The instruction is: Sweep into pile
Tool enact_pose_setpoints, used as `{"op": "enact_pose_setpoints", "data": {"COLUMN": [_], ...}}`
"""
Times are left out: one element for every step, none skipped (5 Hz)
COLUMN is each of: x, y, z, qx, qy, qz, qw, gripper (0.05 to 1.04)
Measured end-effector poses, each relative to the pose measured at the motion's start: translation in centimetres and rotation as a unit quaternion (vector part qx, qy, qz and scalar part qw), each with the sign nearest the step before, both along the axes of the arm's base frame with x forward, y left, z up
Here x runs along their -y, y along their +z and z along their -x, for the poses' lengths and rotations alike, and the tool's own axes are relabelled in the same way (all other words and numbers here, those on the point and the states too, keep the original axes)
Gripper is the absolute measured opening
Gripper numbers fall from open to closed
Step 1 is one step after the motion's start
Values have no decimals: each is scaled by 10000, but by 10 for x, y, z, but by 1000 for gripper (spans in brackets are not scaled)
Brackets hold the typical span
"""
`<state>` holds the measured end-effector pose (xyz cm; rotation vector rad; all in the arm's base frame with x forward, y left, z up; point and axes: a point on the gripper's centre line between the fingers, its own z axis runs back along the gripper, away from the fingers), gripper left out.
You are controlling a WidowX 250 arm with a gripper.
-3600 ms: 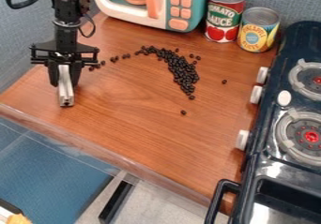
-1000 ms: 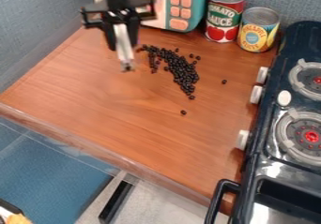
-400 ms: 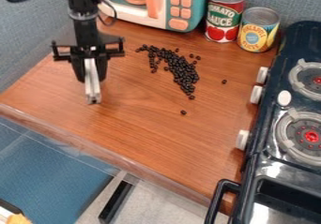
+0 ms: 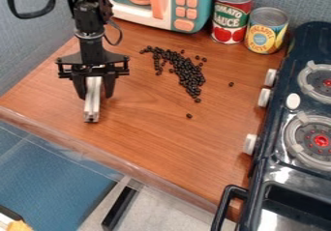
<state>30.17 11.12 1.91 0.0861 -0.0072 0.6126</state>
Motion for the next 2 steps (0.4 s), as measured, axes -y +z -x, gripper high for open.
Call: {"op": "enact_pose_setpoints", "data": {"x": [3,6], "y": [9,39], "z": [0,-2], "qx": [91,415], "qy": [-21,-113], "qz": [55,42], "qw": [9999,9991], "gripper": [992,1006]}}
